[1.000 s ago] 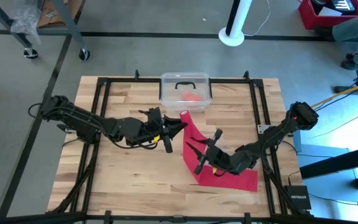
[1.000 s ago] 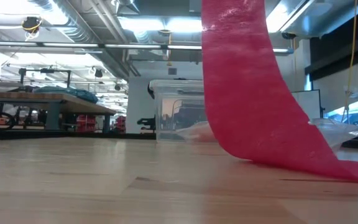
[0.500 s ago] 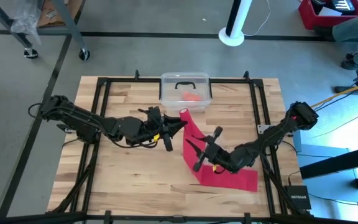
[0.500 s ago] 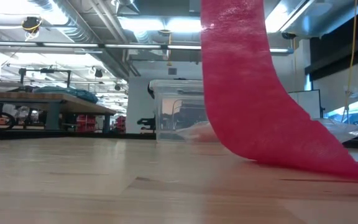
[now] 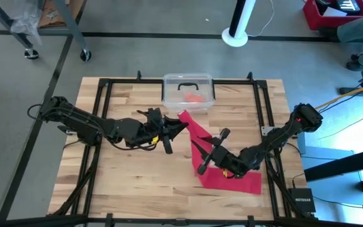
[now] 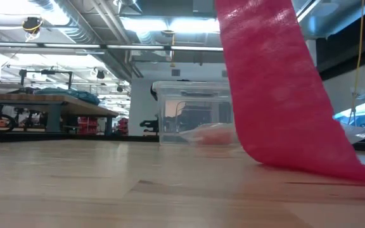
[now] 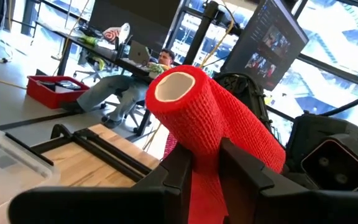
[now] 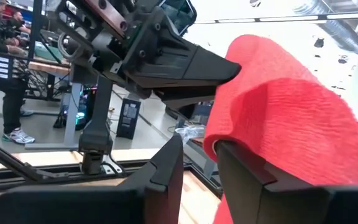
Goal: Roll bandage
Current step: Roll the red bandage
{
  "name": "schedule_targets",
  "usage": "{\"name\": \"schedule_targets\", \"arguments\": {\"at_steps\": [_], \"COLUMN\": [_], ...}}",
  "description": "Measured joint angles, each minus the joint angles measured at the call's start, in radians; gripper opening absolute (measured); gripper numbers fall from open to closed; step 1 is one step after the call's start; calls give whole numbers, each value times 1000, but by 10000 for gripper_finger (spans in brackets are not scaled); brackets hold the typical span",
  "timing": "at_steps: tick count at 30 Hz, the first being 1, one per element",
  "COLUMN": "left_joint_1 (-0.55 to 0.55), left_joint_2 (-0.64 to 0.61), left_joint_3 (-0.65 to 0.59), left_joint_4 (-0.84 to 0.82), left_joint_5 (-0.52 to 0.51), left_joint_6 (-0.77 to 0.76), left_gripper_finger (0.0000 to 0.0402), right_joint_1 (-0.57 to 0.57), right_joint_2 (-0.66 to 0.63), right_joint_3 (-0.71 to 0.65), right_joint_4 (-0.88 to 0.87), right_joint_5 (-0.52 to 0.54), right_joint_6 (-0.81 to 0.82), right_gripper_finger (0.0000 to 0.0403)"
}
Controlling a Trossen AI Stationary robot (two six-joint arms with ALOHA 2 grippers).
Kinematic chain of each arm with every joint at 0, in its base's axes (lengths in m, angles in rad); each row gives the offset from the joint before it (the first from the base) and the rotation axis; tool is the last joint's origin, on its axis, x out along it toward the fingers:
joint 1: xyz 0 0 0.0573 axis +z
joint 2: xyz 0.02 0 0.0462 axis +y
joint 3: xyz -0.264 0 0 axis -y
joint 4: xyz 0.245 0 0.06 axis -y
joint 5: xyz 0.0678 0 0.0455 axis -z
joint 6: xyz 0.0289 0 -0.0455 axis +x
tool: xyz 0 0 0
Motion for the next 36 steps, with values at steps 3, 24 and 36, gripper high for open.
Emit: {"name": "schedule_targets", "arguments": {"at_steps": [3, 24, 36], "left_joint_1": [-13, -40, -52], "left_joint_2": [0, 1, -31], "left_joint_3": [-1, -2, -7], "left_joint_4": [-9, -39, -59], "left_joint_5": [-5, 9, 27], "left_joint_6": [1, 28, 166], "left_gripper_finger": [59, 59, 58], "right_joint_1": [0, 0, 75], "right_joint_2": [0, -3, -53], "right_joint_3": [0, 2, 8], "right_joint_4": [0, 76, 84], "right_joint_5": [3, -99, 1], "right_joint_6": [-8, -141, -218], "right_gripper_finger": [101, 12, 5]}}
